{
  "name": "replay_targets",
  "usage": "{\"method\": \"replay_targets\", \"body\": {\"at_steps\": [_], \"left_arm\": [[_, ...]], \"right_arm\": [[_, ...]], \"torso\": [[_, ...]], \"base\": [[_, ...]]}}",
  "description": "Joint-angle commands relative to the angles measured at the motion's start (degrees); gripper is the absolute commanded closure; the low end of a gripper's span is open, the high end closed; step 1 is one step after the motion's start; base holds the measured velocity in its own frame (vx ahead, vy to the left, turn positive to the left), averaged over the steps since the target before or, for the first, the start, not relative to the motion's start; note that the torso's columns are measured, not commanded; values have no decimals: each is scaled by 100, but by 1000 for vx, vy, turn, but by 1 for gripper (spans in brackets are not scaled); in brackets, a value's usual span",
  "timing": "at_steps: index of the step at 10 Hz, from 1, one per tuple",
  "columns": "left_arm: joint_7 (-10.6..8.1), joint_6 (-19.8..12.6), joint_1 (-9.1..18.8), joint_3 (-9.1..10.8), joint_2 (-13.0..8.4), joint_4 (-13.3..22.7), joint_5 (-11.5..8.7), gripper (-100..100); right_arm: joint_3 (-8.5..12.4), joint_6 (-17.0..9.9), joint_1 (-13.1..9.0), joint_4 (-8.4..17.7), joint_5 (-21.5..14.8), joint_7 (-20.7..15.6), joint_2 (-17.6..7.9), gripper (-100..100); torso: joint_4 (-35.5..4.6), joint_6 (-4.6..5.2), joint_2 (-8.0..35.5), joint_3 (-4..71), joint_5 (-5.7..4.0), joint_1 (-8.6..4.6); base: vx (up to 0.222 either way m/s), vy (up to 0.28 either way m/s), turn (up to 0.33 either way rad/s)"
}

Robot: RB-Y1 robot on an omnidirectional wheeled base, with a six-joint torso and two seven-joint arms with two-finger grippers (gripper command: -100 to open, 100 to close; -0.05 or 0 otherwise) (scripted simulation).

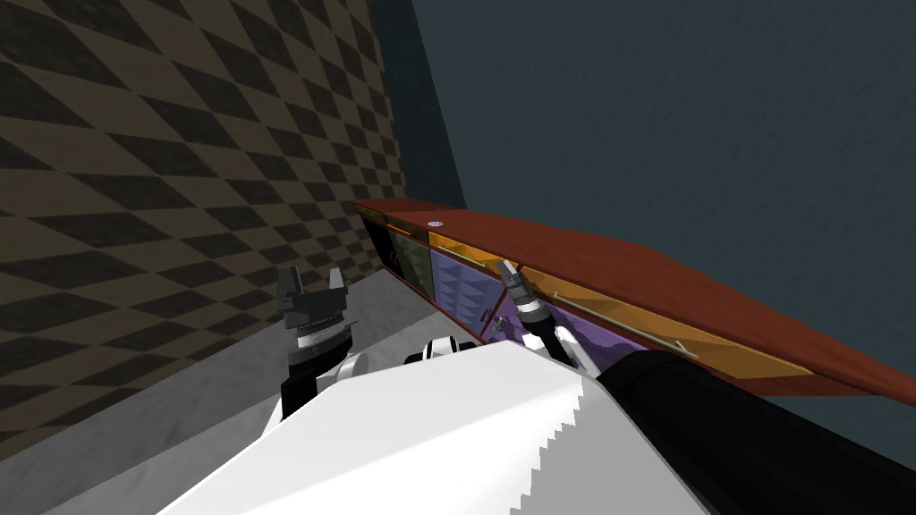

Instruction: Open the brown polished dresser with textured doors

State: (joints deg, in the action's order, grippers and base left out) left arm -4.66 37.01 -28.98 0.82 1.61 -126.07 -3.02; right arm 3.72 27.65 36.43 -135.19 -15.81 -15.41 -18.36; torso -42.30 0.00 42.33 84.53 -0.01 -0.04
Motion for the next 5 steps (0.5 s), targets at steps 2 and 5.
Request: {"method": "replay_targets", "body": {"at_steps": [2, 5], "left_arm": [[0, 0, 0, 0, 0, 0, 0, 0], [0, 0, 0, 0, 0, 0, 0, 0]], "right_arm": [[230, -372, 229, -4, -375, -627, -517, -100], [353, -575, 352, -5, -580, -972, -799, -100]], "torso": [[3, -1, -7, 5, 3, 8], [1, 0, -2, 2, 0, -2]], "base": [[26, 64, -33], [21, 47, -19]]}}
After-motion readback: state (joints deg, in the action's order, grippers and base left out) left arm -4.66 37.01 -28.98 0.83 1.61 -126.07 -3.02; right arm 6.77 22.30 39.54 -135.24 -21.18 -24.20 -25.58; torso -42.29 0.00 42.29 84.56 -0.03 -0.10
